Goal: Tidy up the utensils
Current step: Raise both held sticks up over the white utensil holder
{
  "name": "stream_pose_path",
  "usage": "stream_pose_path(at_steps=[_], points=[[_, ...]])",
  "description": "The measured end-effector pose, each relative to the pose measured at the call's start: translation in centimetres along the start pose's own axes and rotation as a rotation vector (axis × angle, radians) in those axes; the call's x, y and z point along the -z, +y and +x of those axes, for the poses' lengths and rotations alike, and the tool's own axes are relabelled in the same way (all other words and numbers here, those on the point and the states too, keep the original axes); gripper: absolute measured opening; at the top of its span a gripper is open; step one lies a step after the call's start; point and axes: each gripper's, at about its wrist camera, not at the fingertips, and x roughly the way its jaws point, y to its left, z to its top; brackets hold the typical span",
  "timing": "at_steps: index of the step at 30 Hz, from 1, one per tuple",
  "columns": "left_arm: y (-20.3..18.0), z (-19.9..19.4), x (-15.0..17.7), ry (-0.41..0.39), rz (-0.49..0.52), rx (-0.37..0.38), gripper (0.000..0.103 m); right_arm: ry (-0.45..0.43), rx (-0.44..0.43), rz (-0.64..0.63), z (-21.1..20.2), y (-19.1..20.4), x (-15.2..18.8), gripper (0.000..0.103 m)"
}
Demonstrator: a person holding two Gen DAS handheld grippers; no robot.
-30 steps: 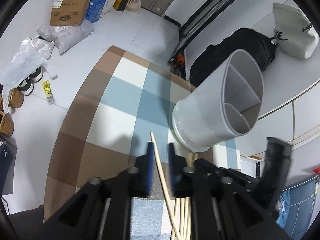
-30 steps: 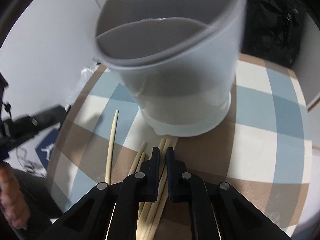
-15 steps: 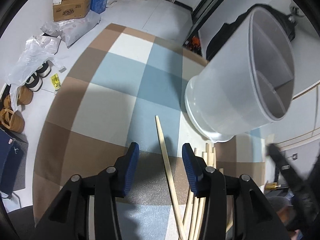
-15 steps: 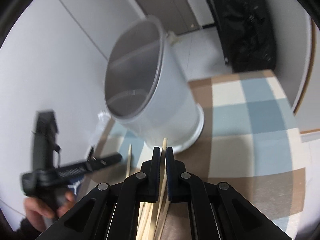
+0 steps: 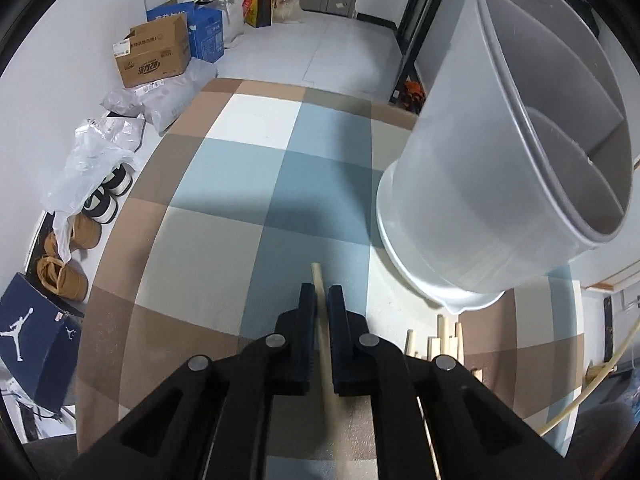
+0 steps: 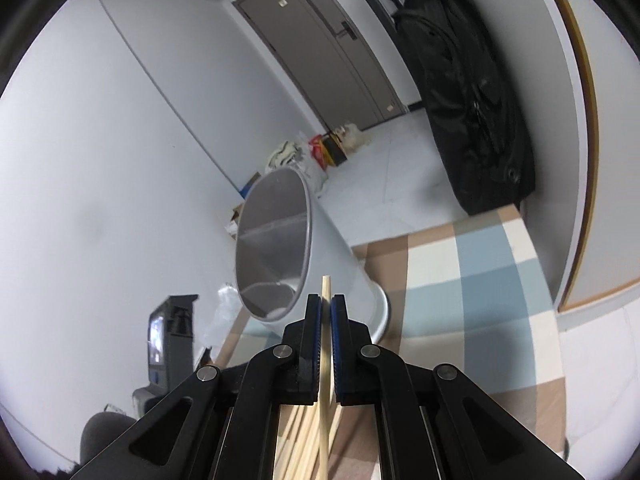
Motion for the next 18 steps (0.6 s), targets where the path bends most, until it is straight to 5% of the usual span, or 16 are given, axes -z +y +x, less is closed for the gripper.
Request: stream_pose_path(at_steps=[4,18], points=[[0.8,0.0,-0.2,0.000,-0.059,0.057,0.001,-0.018,-0.001,-0.031,-0.5,0.3,-0.1,0.004],[1.1,-7.7,-0.4,-0.245,-0.109,0.234,0.001,-0.095,-0.009,-0.129,-3.2,3.3,-1.5,0.004]])
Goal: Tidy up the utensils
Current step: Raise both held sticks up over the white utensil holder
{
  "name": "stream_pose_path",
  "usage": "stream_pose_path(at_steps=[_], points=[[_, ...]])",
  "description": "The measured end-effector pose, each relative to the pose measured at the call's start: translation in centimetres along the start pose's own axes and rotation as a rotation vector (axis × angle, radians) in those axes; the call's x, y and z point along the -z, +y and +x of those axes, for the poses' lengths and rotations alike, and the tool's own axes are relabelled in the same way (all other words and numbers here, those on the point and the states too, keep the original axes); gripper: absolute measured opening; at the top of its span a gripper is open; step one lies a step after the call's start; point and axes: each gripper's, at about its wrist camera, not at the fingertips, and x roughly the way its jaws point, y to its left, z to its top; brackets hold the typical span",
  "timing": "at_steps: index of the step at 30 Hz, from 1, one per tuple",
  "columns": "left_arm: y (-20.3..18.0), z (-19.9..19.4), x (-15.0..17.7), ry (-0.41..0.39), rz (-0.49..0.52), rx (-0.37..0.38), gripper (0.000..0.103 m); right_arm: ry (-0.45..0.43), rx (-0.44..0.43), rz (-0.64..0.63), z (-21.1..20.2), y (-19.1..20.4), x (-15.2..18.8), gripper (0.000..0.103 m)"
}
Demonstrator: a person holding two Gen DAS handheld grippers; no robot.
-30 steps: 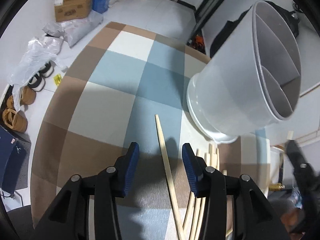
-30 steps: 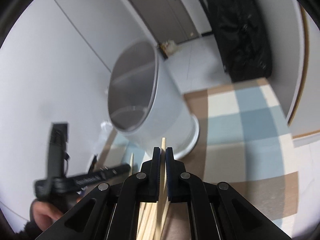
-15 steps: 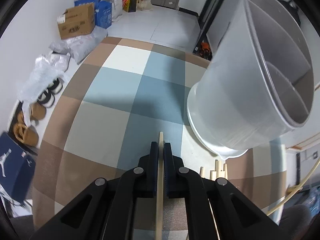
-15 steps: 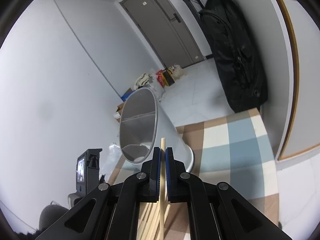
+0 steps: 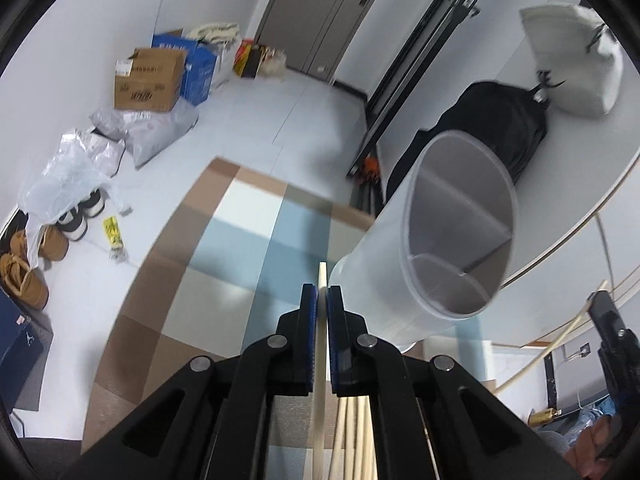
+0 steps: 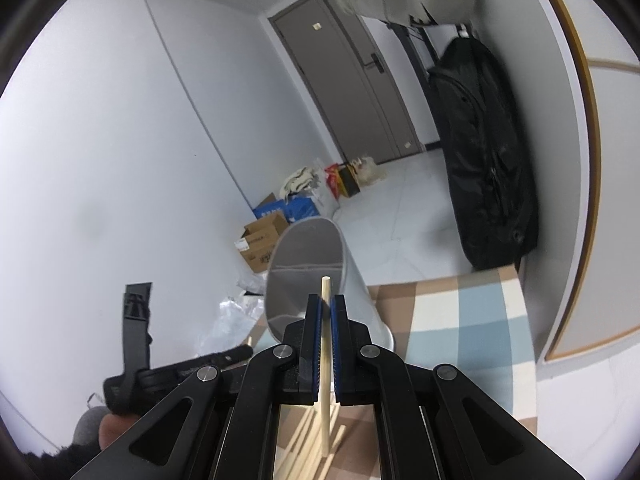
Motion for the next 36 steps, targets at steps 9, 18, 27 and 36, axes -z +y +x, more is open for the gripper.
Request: stream_pose_path(at_steps=[9,18,27,36], points=[[0.0,-3.2,-2.1,-0.128,0.014,0.076,0.001,-0.049,-0.019,-0.043,-1.7,2.4,-1.9,0.004],[-3.6,-6.9,-7.6,-0.285,0.043,0.179,0.001,-0.116,-0.064,-0.079,-3.3,4.8,-7.2,0.004],[-8.2,-6.4,-13.9,-0.449,0.160,0.236,0.001,-0.137,-0.041,-0.175,-0.5,6.0,-13.3,0.004],[-7.6,-1.7,-16.0,-0.476,0.206,0.244,0.001,-0.155,-0.019,-0.218,2.9,4.9,-16.1,0.004]])
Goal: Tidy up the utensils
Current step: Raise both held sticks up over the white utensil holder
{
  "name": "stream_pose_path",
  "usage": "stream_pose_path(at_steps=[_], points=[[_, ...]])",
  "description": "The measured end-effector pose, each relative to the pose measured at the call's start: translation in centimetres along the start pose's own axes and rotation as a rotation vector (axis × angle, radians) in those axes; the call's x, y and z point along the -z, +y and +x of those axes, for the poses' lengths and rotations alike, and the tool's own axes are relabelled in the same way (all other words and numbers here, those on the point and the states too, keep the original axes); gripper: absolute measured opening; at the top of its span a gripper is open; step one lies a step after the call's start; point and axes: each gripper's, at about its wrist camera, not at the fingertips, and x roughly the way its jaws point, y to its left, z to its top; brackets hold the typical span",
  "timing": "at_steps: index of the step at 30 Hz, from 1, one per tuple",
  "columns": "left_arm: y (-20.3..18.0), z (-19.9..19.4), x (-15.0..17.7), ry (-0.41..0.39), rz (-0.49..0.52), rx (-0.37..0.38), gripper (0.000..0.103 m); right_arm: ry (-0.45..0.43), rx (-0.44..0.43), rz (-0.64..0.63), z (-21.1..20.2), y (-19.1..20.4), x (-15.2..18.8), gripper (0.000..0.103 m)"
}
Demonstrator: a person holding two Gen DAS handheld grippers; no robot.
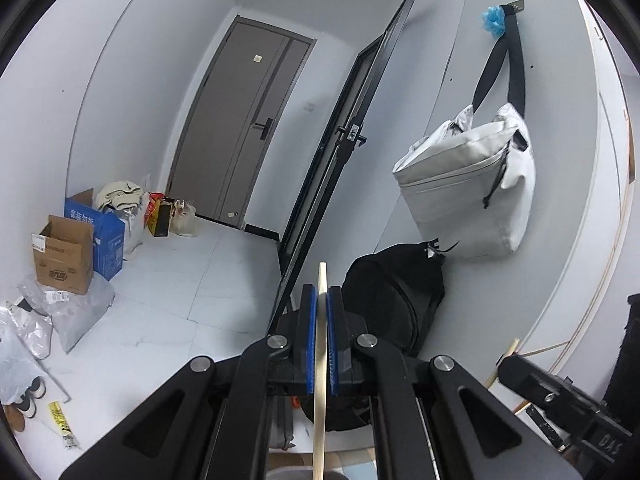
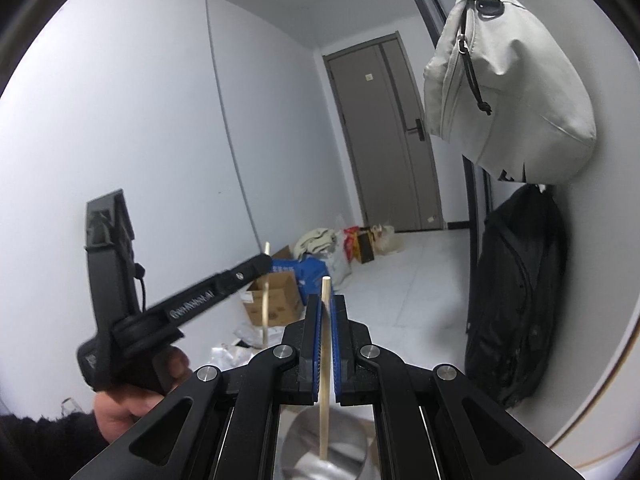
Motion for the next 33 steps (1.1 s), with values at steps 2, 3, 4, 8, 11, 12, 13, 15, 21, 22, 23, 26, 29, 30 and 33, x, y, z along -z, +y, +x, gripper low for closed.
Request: stream_pose_path(at_steps=[2,3,4,8,11,12,13,15,21,22,23,26,29,30,33], points=[[0.3,0.7,0.5,-0.009,0.018,0.002,0.001,-0.003,0.007,-0.001,0.6,-0.4,0.0,0.004],[0.2,1.0,0.5,-0.010,0.022,0.003,0.001,-0.004,0.006,-0.001,0.8,-0.5,0.0,0.004],[0.3,1.4,0.7,-0.012,0.029,0.004,0.001,-0.006,0.010,0.000,1.1,-0.7,0.0,0.004],[0.8,2.4,1.6,-0.013,0.040,0.013,0.001,-0.002,0.014,0.002,1.9,-1.1,0.5,0.004],[1.2,3.2,2.1,-0.010,0.035,0.017,0.001,0.001,0.019,-0.002,2.4,-1.3,1.0,0.004],[1.3,3.3,2.3,-0.012,0.032,0.020,0.001,0.004,0.018,-0.004,2.6,-1.3,1.1,0.004],[1.6,3.3,2.6,-0.015,0.025,0.022,0.001,0.006,0.019,-0.008,2.8,-1.3,1.3,0.004],[1.7,3.3,2.9,-0.019,0.021,0.028,0.001,0.011,0.012,-0.019,3.1,-1.2,1.6,0.004],[0.8,2.6,3.7,-0.065,0.094,0.049,0.001,0.025,0.020,-0.102,3.8,0.3,3.2,0.004],[0.6,2.5,3.9,-0.066,0.105,0.052,0.001,0.027,0.023,-0.111,3.8,0.4,3.6,0.004],[0.4,2.4,4.0,-0.065,0.114,0.048,0.001,0.032,0.020,-0.116,3.9,0.5,4.0,0.004],[0.2,2.2,4.1,-0.067,0.121,0.055,0.001,0.049,0.015,-0.112,4.1,0.5,5.0,0.004],[0.2,2.2,3.8,-0.052,0.112,0.063,0.001,0.054,0.015,-0.088,4.0,-0.1,5.6,0.004],[0.1,2.2,3.7,-0.042,0.116,0.069,0.001,0.058,0.016,-0.078,4.0,-0.3,5.8,0.004],[0.1,2.1,4.0,-0.020,0.129,0.082,0.001,0.065,0.014,-0.044,3.8,-0.8,6.1,0.004]])
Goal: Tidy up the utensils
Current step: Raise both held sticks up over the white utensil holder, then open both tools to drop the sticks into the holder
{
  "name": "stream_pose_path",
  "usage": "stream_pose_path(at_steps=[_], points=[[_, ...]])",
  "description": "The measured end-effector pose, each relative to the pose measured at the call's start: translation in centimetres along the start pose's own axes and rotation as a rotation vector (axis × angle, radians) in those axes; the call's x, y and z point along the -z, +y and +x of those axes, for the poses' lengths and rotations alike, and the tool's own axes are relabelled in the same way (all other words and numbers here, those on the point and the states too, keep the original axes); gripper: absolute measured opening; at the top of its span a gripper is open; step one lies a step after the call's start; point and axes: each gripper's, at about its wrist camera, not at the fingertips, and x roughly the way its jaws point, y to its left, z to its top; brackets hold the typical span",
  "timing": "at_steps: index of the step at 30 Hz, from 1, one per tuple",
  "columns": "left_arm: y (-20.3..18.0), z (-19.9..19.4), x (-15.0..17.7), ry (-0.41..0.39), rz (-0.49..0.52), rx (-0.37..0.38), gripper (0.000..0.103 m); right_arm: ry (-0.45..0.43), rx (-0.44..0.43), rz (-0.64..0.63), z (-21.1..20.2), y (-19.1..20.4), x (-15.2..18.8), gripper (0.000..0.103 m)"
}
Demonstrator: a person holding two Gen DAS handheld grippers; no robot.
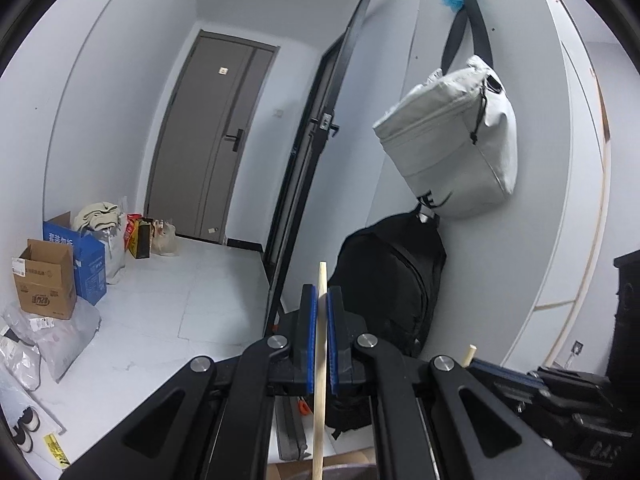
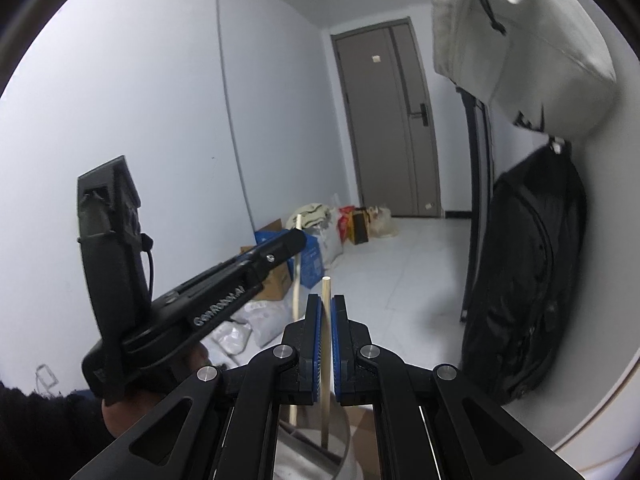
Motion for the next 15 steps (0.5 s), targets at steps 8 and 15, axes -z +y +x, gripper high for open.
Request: stream_pose_path(at_steps=[8,15], points=[[-0.1,-1.0,0.7,0.053,0.007,0.014,0.001,0.013,-0.017,0.033,0.1,-1.0,0.4,0.004],[-0.3,-1.4,1.4,0.146,0.008,0.059,0.001,0.055,-0.045,0.066,0.2,-0.7,1.2,0.004]])
